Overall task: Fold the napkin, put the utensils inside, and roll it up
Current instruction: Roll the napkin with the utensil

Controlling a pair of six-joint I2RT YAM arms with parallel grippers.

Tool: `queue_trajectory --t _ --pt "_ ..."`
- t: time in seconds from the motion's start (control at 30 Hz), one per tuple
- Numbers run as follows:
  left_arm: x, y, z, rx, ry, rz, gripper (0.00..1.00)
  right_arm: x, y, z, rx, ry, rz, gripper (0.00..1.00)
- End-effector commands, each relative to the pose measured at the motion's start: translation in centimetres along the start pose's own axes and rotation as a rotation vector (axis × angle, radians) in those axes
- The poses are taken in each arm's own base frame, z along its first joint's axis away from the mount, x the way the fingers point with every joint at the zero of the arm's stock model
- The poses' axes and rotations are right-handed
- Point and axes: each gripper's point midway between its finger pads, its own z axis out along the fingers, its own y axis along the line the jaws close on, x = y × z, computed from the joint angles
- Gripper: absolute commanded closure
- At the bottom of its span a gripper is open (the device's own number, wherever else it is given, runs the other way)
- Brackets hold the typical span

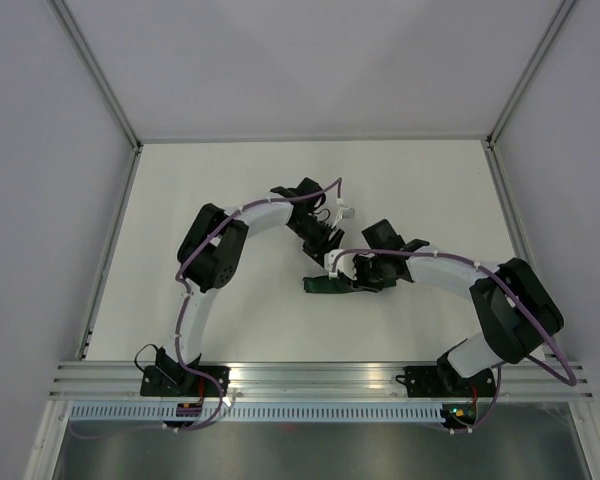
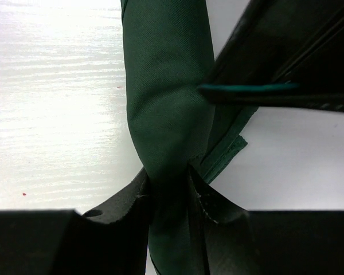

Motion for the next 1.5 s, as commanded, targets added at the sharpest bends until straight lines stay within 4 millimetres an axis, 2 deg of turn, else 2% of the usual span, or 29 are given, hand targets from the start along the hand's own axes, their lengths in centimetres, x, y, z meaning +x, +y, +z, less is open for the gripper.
queue_trajectory --t 0.0,0.07,0.1,0.13,0.2,0.23,0.27,0.3,0.33,0.37,0.43,0.47,0.53,0.6,0.63,0.67,0.7,0.73,0.8,0.83,0.97,1.0,1.03,1.23,1.47 --pt "-2.3 1.5 -2.7 -0.118 -0.109 0.003 0.43 0.9 2.0 0.2 -0.135 0.025 0.084 0.77" --pt "-2.6 1.4 -3.5 -0.126 -0.148 -0.032 0.44 1.1 1.6 0.1 -0.157 0.026 0.116 0.77" --pt "-3.2 2.0 -4.0 -0.147 -0.187 -0.031 0.44 1.1 1.5 0.1 -0.169 0.021 0.13 0.77" --pt "-4.0 1.5 -4.9 -0.154 -0.228 -0.037 0.44 1.1 1.4 0.1 -0.178 0.02 0.139 0.77" --pt "-3.5 2.2 -5.5 -0.201 -0.262 -0.077 0.44 1.4 1.1 0.2 -0.211 0.033 0.175 0.77" --pt "-4.9 1.5 -6.7 -0.216 -0.329 -0.054 0.44 1.5 1.5 0.0 -0.241 0.037 0.199 0.77" --pt "-4.4 1.6 -6.8 -0.227 -0.339 -0.071 0.45 1.6 0.9 0.2 -0.249 0.041 0.22 0.77" --pt "-5.3 1.7 -7.7 -0.261 -0.39 -0.073 0.45 1.6 0.8 0.2 -0.263 0.041 0.236 0.77" --pt "-5.9 0.9 -8.8 -0.278 -0.426 -0.059 0.45 1.4 0.3 0.1 -0.269 0.041 0.254 0.77" --pt "-5.6 0.9 -9.1 -0.3 -0.441 -0.067 0.45 1.9 0.4 0.4 -0.288 0.051 0.289 0.77" --pt "-5.4 1.4 -10.0 -0.367 -0.476 -0.094 0.45 1.6 -0.2 0.3 -0.304 0.048 0.321 0.78" --pt "-5.9 0.6 -11.2 -0.39 -0.511 -0.083 0.45 2.0 -0.3 0.6 -0.315 0.055 0.358 0.78" --pt "-5.6 0.4 -12.5 -0.446 -0.555 -0.103 0.45 2.0 -0.8 0.8 -0.325 0.051 0.411 0.78" --pt "-5.3 0.3 -13.1 -0.473 -0.588 -0.138 0.45 1.9 -1.3 1.0 -0.322 0.04 0.444 0.78" --pt "-4.3 0.4 -12.7 -0.473 -0.583 -0.16 0.45 1.7 -1.8 0.9 -0.319 0.031 0.453 0.78" --pt "-4.6 -0.1 -13.4 -0.487 -0.622 -0.155 0.48 1.8 -1.9 1.1 -0.327 0.029 0.486 0.78" --pt "-4.3 -0.3 -13.4 -0.482 -0.64 -0.183 0.48 1.7 -2.1 1.1 -0.328 0.026 0.502 0.78" --pt "-3.0 0.1 -12.6 -0.48 -0.628 -0.213 0.49 1.7 -2.3 1.3 -0.335 0.026 0.517 0.78" --pt "-2.6 -0.3 -12.5 -0.488 -0.663 -0.234 0.49 1.4 -2.5 1.4 -0.352 0.017 0.558 0.78" --pt "-1.5 0.0 -11.9 -0.5 -0.65 -0.254 0.49 1.0 -2.9 1.3 -0.352 0.012 0.569 0.78" --pt "0.0 -0.4 -10.0 -0.555 -0.655 -0.265 0.49 0.9 -3.4 2.0 -0.378 0.012 0.658 0.79" --pt "-0.7 -0.8 -9.9 -0.535 -0.695 -0.266 0.49 0.7 -3.4 2.0 -0.387 0.004 0.675 0.79" --pt "0.1 -0.7 -9.1 -0.536 -0.685 -0.281 0.49 0.5 -3.6 2.1 -0.391 0.003 0.7 0.79" --pt "0.8 -0.4 -6.0 -0.54 -0.68 -0.344 0.49 0.2 -3.9 3.2 -0.402 -0.004 0.828 0.79" --pt "1.1 0.4 -4.6 -0.575 -0.696 -0.413 0.47 -0.9 -4.4 4.1 -0.403 -0.049 0.976 0.79"
